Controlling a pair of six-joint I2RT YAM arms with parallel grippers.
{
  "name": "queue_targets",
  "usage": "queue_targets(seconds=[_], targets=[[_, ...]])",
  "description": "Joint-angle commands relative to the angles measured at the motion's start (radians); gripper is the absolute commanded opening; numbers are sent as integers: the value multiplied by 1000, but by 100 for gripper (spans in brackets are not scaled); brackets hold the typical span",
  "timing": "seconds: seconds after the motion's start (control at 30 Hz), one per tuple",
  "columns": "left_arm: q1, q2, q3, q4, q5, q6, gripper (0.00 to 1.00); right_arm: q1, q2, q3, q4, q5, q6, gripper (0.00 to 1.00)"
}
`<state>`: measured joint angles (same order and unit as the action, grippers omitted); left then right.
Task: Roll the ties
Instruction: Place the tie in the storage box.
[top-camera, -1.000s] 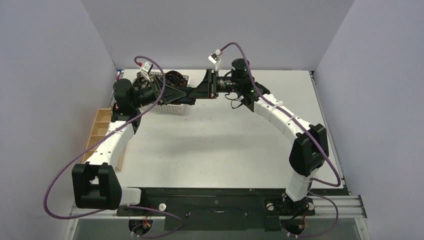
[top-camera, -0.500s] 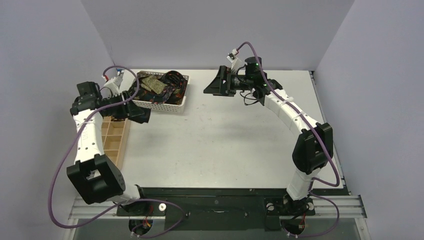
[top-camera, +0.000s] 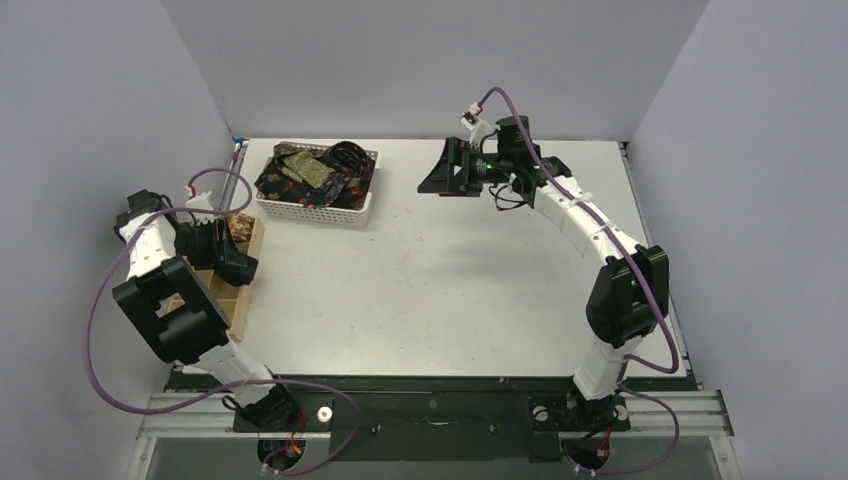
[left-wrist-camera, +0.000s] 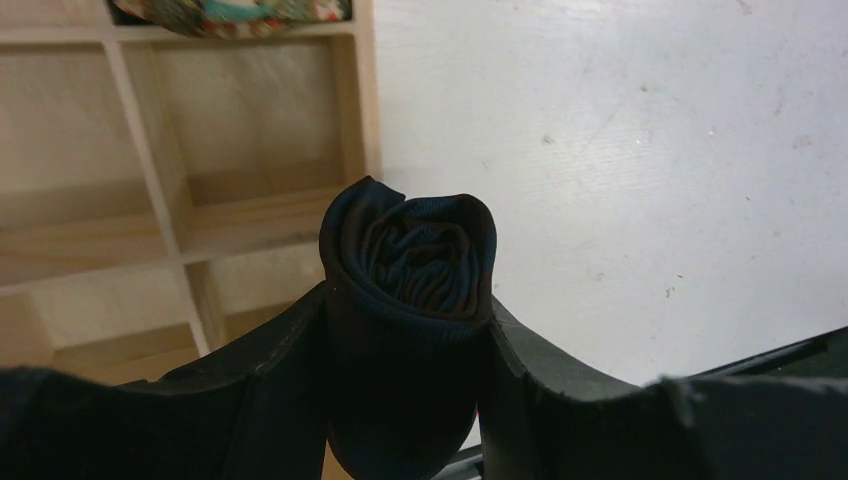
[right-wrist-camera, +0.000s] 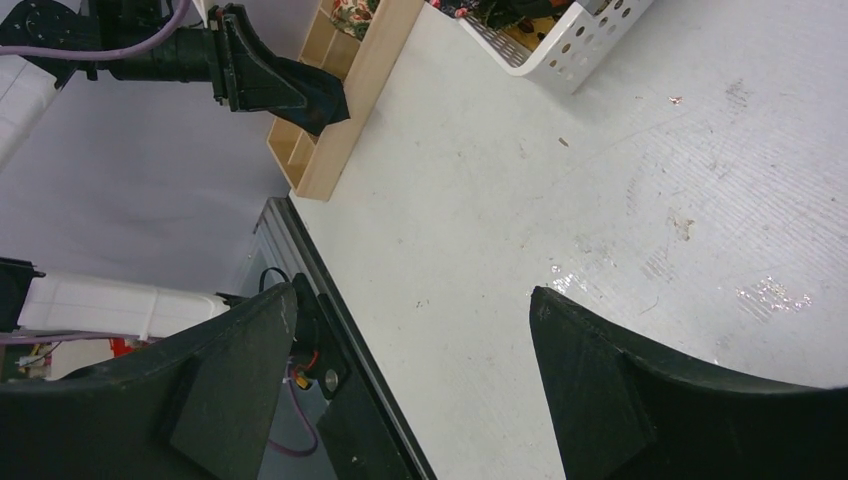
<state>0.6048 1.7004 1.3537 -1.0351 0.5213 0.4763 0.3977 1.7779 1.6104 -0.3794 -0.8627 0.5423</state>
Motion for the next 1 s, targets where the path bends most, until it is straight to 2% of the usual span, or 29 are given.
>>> queue_targets(seconds=[0.0,0.27,0.73,0.77,0.83,0.93,0.97], targets=[[10,79,111,119,-19,20,0,-15,-48,20,10,-14,-12,82],[8,181,127,246,6,-3,0,-20,-61,-2,10,-22,-7,82],[-53,254,28,415,-130,-4,0,-29,-72,-32,10,-36,1,82],[-63,255,14,429,-137,-3,2,-31,-73,-32,10,-37,2,82],[-79,265,1,443,-146,-12,12,-33,-73,-35,7,-39,1,82],[-88,270,-10,460,-162,-43,34,-36,-75,-40,3,-39,0,82],[-89,267,-12,466,-164,-47,39,-37,-76,-40,2,-40,-1,82]])
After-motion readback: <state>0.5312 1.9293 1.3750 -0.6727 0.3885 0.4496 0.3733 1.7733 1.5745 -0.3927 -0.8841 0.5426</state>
